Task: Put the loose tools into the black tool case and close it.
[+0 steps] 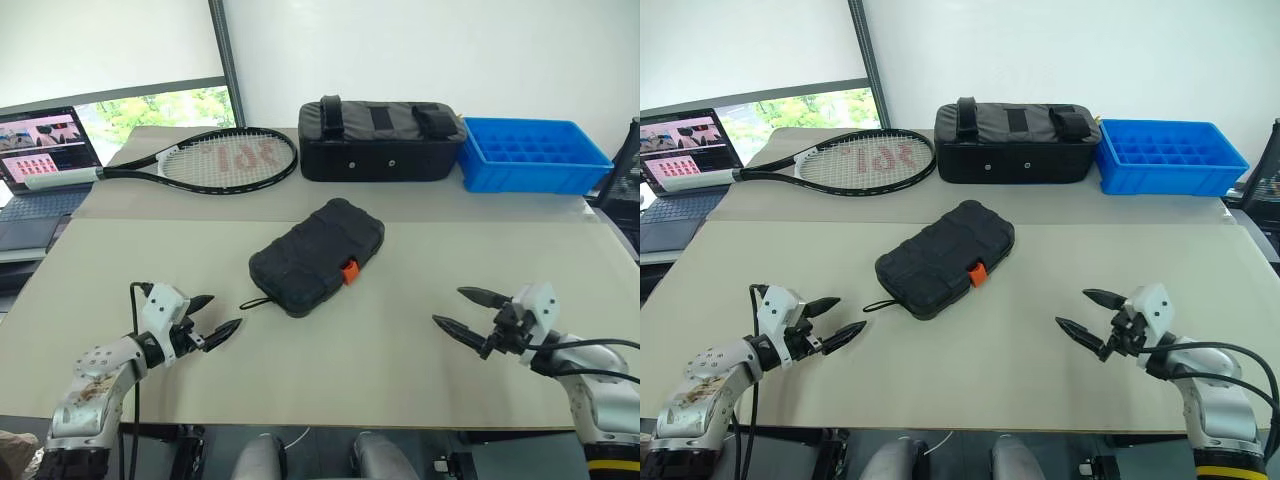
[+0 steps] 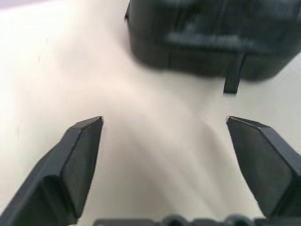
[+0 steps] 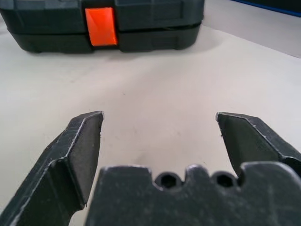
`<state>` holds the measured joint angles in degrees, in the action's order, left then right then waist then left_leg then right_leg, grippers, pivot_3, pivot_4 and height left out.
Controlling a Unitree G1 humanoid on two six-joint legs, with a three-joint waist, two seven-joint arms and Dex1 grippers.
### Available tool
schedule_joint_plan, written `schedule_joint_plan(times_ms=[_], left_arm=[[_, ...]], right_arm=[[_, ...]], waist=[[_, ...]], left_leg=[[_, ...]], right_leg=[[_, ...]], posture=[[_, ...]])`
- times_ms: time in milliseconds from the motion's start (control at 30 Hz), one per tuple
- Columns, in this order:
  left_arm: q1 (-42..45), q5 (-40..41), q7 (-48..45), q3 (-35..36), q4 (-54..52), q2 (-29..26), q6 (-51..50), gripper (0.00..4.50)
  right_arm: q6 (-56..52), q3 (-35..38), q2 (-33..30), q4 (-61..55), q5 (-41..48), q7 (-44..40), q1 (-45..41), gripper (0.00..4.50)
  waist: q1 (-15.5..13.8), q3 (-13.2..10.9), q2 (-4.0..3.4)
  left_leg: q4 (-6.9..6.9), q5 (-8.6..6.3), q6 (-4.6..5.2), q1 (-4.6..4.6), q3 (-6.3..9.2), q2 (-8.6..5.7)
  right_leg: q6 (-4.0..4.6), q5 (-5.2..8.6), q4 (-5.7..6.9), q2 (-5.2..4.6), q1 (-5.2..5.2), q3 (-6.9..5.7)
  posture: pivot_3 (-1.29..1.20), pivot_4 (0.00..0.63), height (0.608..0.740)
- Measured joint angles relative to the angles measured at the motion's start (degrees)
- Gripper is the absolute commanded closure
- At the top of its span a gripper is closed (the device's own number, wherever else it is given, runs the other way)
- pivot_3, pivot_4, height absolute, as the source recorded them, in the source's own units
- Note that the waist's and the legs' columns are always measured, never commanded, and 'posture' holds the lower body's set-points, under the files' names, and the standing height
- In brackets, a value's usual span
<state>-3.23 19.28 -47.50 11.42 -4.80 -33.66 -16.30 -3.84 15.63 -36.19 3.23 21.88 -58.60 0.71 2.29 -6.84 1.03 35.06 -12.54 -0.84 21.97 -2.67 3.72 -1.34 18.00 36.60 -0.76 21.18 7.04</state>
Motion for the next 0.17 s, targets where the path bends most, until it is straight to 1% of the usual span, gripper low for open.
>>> schedule_joint_plan(times_ms=[167], left_arm=[[-2.3,-1.4,1.1,-0.1,0.0,0.0,2.1,0.01]], right_arm=[[3.2,1.3,-1.9,6.0,0.0,-2.8,-0.2,0.0]], waist=[[0.1,0.0,-0.01]], left_leg=[[-0.07,0.0,0.0,-0.01,-0.08,0.0]], right_leg=[[0.26,-0.11,-0.01,0.04,0.0,0.02]], posture=[[0.0,0.15,0.707]])
